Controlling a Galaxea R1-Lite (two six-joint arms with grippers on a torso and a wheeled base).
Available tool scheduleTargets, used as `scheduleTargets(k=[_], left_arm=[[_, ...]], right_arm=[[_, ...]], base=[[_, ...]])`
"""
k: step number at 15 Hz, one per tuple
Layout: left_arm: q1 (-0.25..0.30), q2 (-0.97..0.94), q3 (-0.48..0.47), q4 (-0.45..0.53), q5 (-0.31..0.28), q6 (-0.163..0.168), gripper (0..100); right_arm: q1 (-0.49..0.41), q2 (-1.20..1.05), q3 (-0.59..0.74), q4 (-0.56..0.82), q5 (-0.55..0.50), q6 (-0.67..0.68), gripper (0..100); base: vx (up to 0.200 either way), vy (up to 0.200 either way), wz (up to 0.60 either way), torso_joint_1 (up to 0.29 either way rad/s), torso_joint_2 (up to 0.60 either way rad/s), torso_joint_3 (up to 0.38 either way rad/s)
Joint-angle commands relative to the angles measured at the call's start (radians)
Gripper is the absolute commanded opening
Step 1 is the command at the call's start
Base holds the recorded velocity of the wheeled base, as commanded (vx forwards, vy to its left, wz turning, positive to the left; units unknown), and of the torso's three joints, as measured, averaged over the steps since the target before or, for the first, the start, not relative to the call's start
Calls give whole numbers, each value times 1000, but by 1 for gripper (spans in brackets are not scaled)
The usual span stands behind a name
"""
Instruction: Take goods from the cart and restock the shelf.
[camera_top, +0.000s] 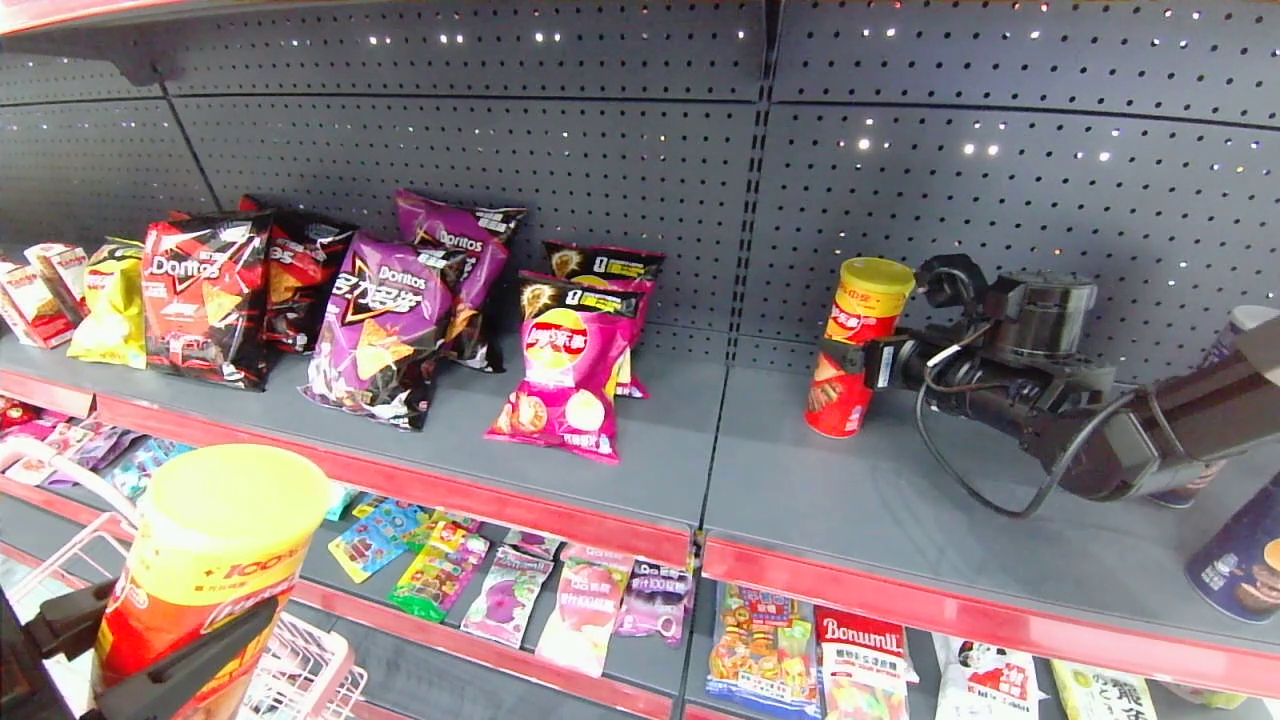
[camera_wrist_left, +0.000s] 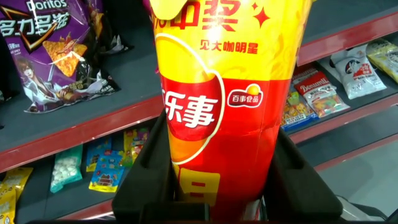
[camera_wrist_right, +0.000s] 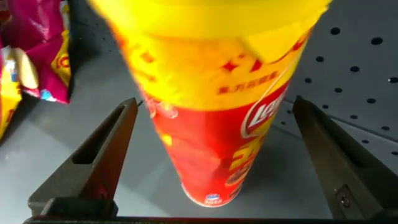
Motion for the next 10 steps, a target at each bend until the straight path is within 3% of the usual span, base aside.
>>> scheduleTargets(k=[1, 10], left_arm=[[0, 2, -1, -1, 0, 0, 0], [0, -1, 2, -1, 0, 0, 0]], right_arm=[[-4, 14, -11, -1, -1, 0, 100], [-13, 29, -42, -1, -1, 1, 100]], base=[[0, 0, 0, 0, 0, 0], [0, 0, 0, 0, 0, 0]])
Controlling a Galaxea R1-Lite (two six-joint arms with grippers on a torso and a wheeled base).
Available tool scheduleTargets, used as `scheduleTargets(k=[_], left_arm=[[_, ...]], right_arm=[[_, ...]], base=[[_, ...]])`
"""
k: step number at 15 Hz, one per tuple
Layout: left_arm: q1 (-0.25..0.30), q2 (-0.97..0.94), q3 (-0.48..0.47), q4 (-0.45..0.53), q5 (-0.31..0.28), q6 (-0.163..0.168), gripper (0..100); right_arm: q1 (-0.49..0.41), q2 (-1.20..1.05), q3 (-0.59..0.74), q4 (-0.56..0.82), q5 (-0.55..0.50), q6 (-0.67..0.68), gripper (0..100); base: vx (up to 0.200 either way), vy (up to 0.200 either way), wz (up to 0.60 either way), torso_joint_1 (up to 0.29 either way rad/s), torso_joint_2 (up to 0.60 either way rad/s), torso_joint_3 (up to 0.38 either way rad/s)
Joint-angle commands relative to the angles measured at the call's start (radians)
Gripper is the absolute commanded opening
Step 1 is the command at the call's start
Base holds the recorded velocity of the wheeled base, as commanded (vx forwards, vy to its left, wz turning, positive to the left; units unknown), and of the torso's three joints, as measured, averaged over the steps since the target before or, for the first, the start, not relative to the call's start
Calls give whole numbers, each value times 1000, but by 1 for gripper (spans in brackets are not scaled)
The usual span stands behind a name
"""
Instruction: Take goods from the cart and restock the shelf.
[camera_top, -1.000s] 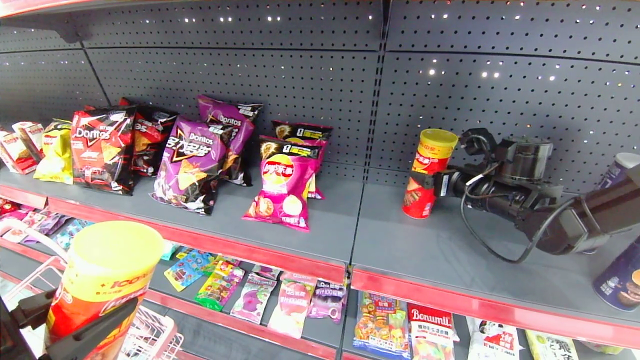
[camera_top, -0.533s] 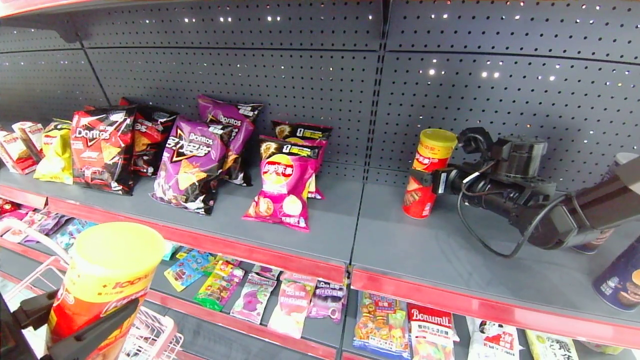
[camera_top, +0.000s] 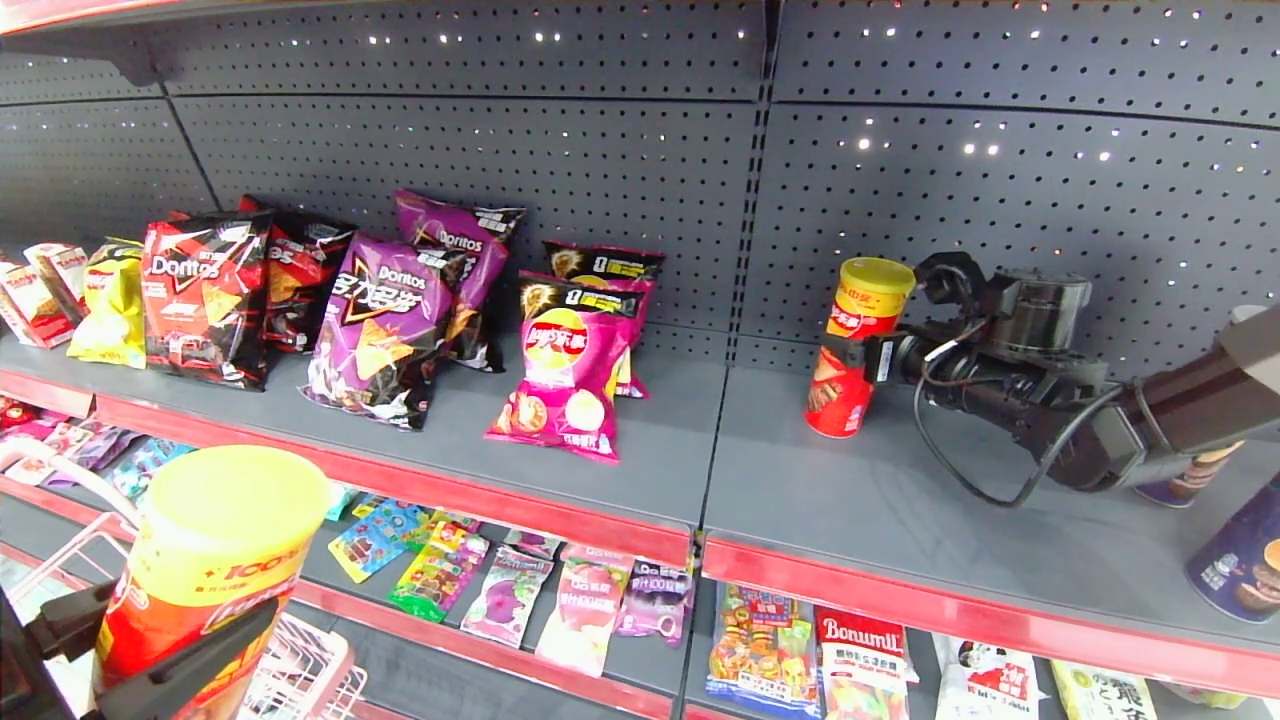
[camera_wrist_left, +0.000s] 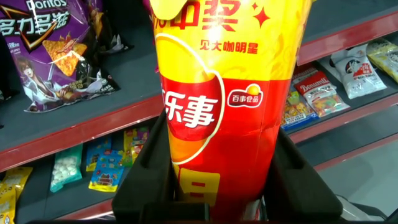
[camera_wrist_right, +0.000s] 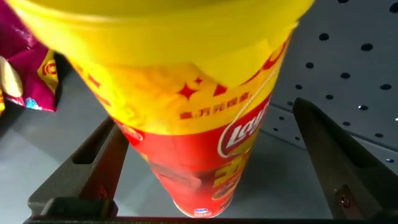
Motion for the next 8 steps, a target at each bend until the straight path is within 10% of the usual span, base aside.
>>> scheduleTargets(k=[1, 8], left_arm=[[0, -1, 0, -1, 0, 0, 0], [0, -13, 3, 1, 1, 0, 0]], right_arm=[[2, -1, -2, -1, 0, 0, 100], [10, 25, -37, -1, 0, -2, 100]], base=[[0, 0, 0, 0, 0, 0], [0, 0, 0, 0, 0, 0]])
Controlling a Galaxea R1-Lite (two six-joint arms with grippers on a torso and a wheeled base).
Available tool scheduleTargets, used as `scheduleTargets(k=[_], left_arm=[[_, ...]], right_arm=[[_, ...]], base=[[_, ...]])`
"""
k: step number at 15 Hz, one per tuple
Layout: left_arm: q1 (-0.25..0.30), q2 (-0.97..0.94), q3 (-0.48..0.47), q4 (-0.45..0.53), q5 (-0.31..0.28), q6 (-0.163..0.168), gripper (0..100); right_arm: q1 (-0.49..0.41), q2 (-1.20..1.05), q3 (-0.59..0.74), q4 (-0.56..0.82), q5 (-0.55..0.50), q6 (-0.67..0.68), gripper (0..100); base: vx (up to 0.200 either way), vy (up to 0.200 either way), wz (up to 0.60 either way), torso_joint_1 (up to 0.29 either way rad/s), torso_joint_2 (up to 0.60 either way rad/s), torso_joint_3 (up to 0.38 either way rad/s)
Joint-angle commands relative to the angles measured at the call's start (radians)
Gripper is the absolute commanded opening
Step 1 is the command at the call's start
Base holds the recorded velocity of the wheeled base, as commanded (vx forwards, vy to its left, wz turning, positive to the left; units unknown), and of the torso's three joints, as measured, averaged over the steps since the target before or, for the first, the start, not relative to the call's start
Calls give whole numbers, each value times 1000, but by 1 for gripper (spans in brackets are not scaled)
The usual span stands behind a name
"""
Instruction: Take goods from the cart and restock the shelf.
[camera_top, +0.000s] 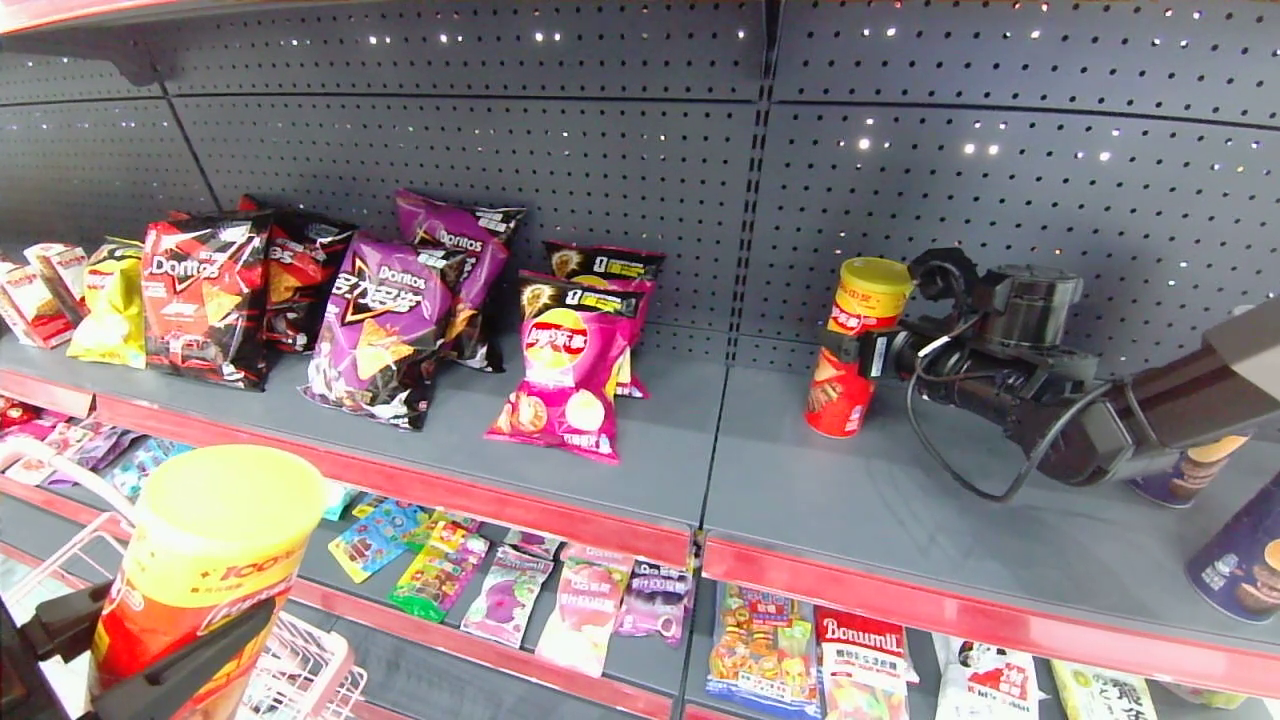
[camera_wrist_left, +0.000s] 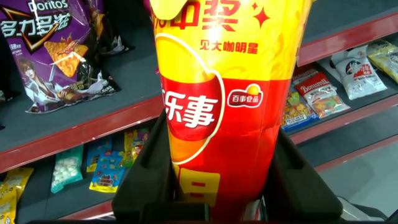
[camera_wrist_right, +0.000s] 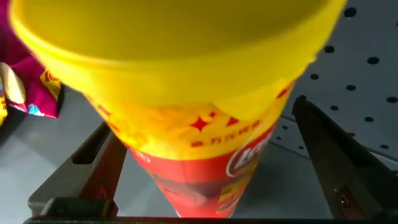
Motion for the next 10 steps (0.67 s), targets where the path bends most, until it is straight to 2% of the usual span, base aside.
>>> scheduleTargets(k=[1, 6, 7, 10], left_arm=[[0, -5, 3, 1, 0, 0, 0], [0, -5, 3, 1, 0, 0, 0], [0, -5, 4, 1, 0, 0, 0], [0, -8, 16, 1, 0, 0, 0]], right_arm=[[2, 12, -8, 0, 1, -1, 100], [2, 29, -26, 0, 1, -1, 100], [2, 35, -28, 0, 1, -3, 0], [2, 35, -28, 0, 1, -1, 0]], base=[[0, 0, 0, 0, 0, 0], [0, 0, 0, 0, 0, 0], [0, 0, 0, 0, 0, 0], [0, 0, 0, 0, 0, 0]])
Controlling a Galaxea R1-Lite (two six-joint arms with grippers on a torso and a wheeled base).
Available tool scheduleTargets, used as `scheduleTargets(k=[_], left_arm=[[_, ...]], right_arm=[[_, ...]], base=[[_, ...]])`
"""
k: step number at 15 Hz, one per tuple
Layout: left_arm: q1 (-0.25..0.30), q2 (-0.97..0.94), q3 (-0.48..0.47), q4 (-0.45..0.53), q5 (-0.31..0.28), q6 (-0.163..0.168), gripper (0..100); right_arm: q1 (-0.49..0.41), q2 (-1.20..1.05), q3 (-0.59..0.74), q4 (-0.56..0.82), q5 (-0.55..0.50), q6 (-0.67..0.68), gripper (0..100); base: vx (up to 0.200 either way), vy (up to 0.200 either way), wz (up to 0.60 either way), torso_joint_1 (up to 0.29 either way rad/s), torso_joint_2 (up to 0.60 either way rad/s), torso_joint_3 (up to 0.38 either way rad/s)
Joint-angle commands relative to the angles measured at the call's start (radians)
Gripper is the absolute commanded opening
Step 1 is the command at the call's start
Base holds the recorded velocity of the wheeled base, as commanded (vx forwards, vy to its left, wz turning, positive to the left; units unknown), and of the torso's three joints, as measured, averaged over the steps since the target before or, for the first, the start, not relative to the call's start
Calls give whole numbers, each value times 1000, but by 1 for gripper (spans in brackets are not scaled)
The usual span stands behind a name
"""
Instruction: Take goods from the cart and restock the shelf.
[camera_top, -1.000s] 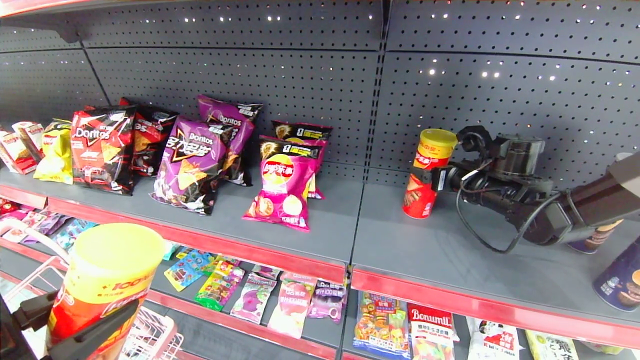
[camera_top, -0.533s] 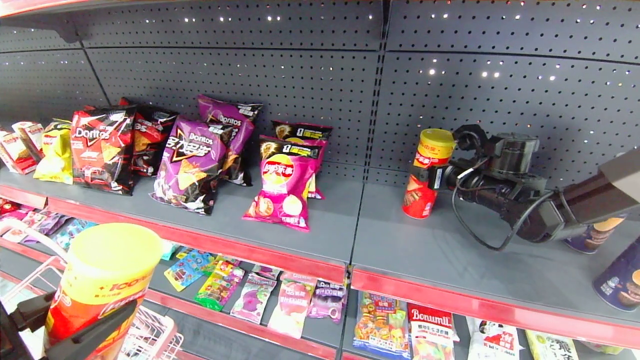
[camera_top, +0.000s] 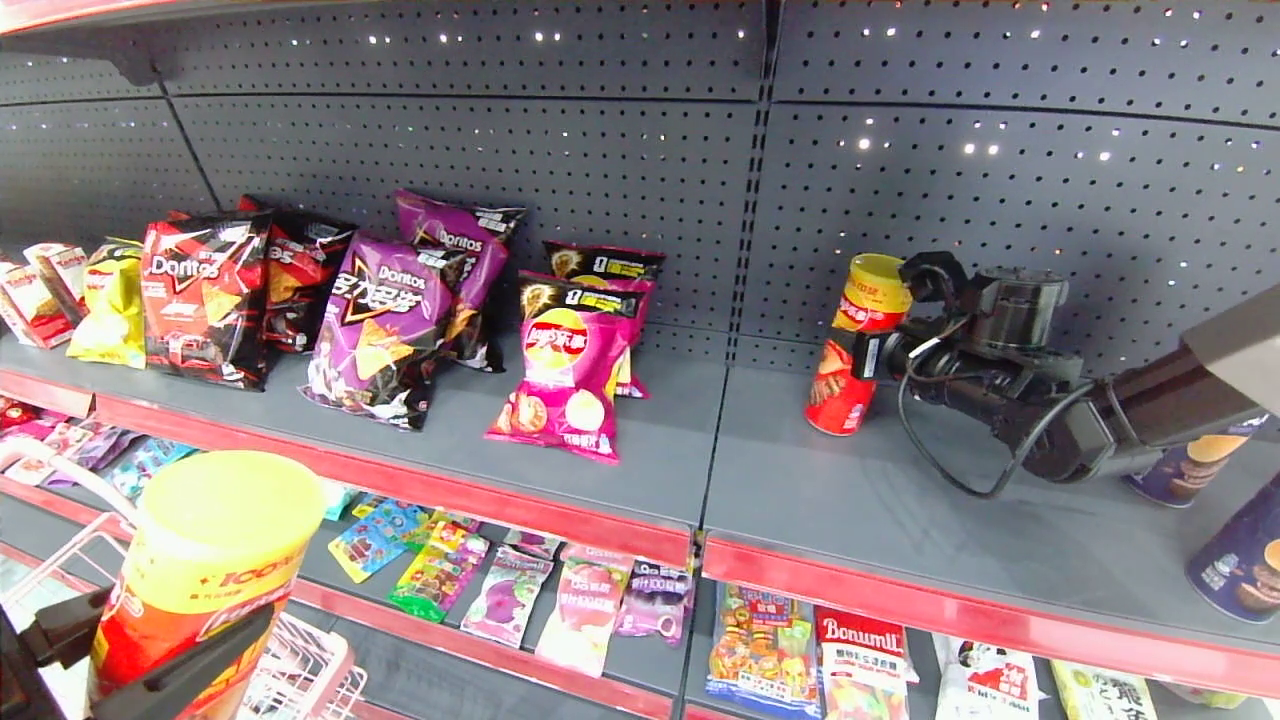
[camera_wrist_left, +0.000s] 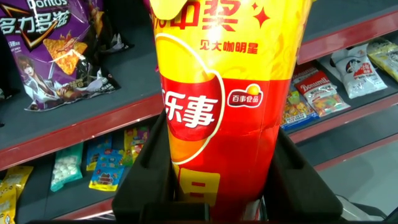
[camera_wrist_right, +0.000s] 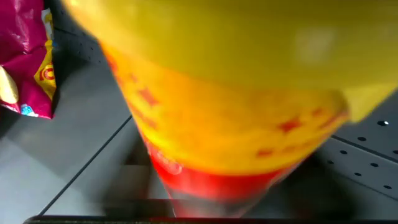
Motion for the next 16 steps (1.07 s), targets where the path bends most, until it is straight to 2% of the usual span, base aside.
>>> scheduleTargets(k=[1, 5, 12, 16], left_arm=[[0, -1, 5, 0, 0, 0, 0], [0, -1, 5, 0, 0, 0, 0], [0, 0, 25, 0, 0, 0, 0], [0, 0, 29, 0, -2, -3, 0]], right_arm=[[1, 3, 0, -1, 1, 0, 0], [2, 7, 0, -2, 1, -2, 0], [13, -124, 62, -2, 24, -10, 0], [16, -214, 134, -1, 166, -11, 0]], base=[[0, 0, 0, 0, 0, 0], [0, 0, 0, 0, 0, 0], [0, 0, 0, 0, 0, 0], [0, 0, 0, 0, 0, 0]])
